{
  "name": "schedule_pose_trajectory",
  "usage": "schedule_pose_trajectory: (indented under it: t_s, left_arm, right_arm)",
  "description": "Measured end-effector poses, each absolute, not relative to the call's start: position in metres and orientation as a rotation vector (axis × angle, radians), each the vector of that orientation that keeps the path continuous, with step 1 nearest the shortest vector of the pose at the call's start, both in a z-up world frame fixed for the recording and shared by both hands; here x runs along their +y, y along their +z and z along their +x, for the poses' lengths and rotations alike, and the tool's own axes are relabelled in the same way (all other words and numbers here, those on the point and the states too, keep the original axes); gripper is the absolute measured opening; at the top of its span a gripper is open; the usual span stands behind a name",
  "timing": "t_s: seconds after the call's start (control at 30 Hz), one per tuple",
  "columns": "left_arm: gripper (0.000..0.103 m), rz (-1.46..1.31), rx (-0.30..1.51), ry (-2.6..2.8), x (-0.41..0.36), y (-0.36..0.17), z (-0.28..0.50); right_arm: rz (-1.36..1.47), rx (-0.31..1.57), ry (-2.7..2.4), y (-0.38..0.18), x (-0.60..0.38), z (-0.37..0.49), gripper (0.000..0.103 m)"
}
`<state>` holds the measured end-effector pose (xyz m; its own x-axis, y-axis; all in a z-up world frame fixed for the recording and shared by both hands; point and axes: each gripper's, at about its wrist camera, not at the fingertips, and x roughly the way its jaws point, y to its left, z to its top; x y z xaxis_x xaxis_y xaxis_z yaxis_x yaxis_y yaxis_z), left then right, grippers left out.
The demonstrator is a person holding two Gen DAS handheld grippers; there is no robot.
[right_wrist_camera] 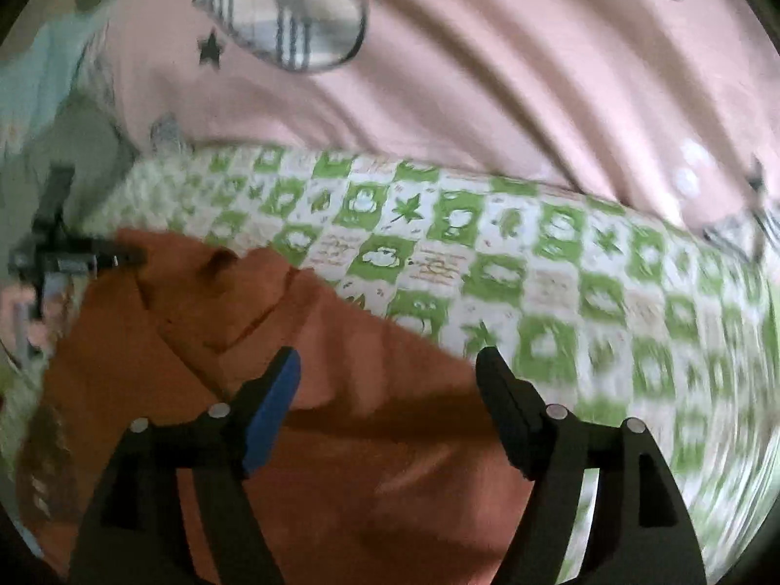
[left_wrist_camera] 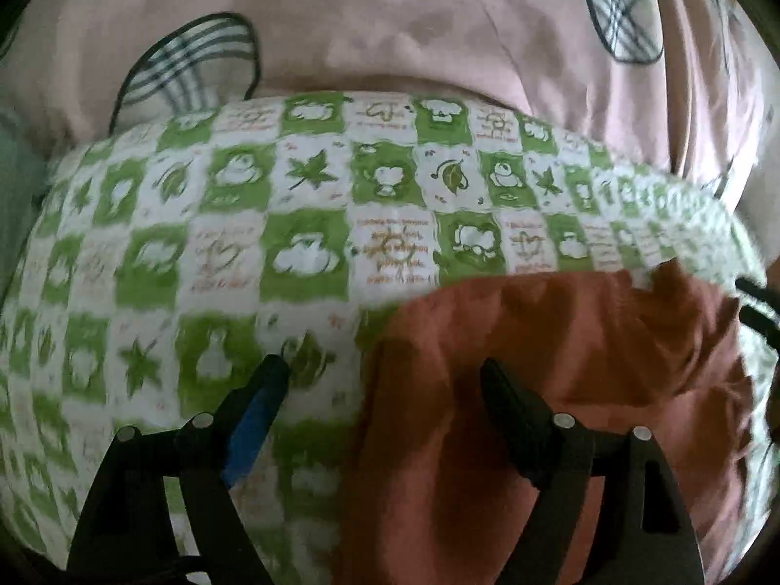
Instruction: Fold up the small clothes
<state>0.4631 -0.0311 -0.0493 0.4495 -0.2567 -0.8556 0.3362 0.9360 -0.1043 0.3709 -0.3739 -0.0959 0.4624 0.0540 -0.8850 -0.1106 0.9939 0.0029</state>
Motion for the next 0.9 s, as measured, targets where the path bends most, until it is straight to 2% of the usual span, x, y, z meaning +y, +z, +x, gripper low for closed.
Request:
schedule_pose_trajectory:
  t_s: [0.07, 0.1, 0.13, 0.17, 0.2, 0.33, 0.5, 0.53, 0.57, 0.63, 0.67, 0.7, 0.77, 0.83, 0.9]
  left_arm:
    - [0.051, 0.125, 1.005, -0.384, -0.037, -0.052, 0.459]
    - [0.024, 0.141, 0.989, -0.400, -0.040, -0.052, 0.455]
    - [0.008, 0.154, 0.983, -0.414, -0.043, -0.052, 0.452]
    - [0.008, 0.171, 0.967, -0.408, -0.046, -0.052, 0.447]
    - [0.007, 0.200, 0.921, -0.364, -0.048, -0.048, 0.441]
    - [0.007, 0.179, 0.823, -0.203, -0.044, -0.031, 0.434]
    - [0.008, 0.203, 0.872, -0.097, -0.053, -0.056, 0.450]
    - [0.013, 0.196, 0.866, -0.101, -0.052, -0.054, 0.448]
    - [0.015, 0.168, 0.874, -0.105, -0.046, -0.048, 0.448]
    - [0.040, 0.112, 0.894, -0.106, -0.033, -0.039, 0.445]
    - [0.048, 0.079, 0.894, -0.105, -0.023, -0.032, 0.443]
    - [0.060, 0.046, 0.889, -0.097, -0.011, -0.026, 0.439]
    - [0.063, -0.022, 0.887, -0.096, 0.013, -0.015, 0.426]
    - [0.063, -0.090, 0.889, -0.113, 0.037, -0.006, 0.407]
    - [0.064, -0.137, 0.883, -0.121, 0.060, -0.001, 0.375]
  right_arm:
    - [-0.085, 1.136, 0.128, -0.114, -0.372, 0.384, 0.075]
    - [-0.089, 1.168, 0.145, -0.124, -0.371, 0.387, 0.055]
    - [-0.115, 1.194, 0.136, -0.132, -0.368, 0.388, 0.038]
    - [-0.162, 1.187, 0.103, -0.134, -0.365, 0.386, 0.029]
    - [-0.157, 1.165, 0.098, -0.130, -0.364, 0.383, 0.007]
    - [-0.033, 1.047, -0.018, -0.104, -0.382, 0.371, 0.007]
    - [0.016, 1.099, -0.100, -0.134, -0.386, 0.376, 0.008]
    - [0.022, 1.095, -0.104, -0.131, -0.386, 0.376, 0.008]
    - [0.028, 1.088, -0.098, -0.127, -0.385, 0.376, 0.014]
    - [0.052, 1.075, -0.111, -0.113, -0.387, 0.367, 0.025]
    - [0.079, 1.055, -0.110, -0.102, -0.388, 0.359, 0.034]
    - [0.098, 1.040, -0.104, -0.096, -0.387, 0.353, 0.044]
    - [0.152, 1.000, -0.094, -0.074, -0.385, 0.323, 0.051]
    - [0.196, 0.976, -0.077, -0.062, -0.382, 0.293, 0.053]
    - [0.241, 0.972, -0.052, -0.057, -0.373, 0.266, 0.062]
